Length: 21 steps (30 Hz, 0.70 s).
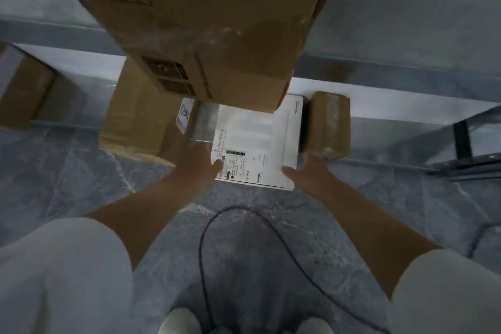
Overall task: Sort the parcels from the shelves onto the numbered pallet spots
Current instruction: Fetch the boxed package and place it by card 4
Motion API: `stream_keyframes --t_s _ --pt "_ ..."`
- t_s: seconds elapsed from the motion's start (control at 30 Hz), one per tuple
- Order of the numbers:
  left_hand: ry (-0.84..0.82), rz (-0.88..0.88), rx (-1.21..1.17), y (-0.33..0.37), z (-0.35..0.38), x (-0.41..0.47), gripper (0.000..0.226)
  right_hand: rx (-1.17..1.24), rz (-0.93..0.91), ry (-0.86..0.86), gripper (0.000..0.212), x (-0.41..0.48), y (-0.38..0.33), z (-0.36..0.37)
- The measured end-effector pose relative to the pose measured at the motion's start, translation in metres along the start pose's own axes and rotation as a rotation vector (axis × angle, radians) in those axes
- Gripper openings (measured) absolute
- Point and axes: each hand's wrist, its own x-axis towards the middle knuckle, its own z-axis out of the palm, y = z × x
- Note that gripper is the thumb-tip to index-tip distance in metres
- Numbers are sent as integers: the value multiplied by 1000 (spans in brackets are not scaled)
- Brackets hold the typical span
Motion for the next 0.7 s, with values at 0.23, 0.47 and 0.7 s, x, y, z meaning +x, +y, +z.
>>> stream_keyframes --t_s 0.23,0.47,0.7 --pt "-2 -163 -320 -4 24 62 37 334 77 148 68 78 -3 33" --pt "-10 -280 -912 -13 49 63 19 555 79 133 81 78 12 48" --pt "25 -327 -1005 -9 -1 -23 31 576 16 9 74 -10 1 37"
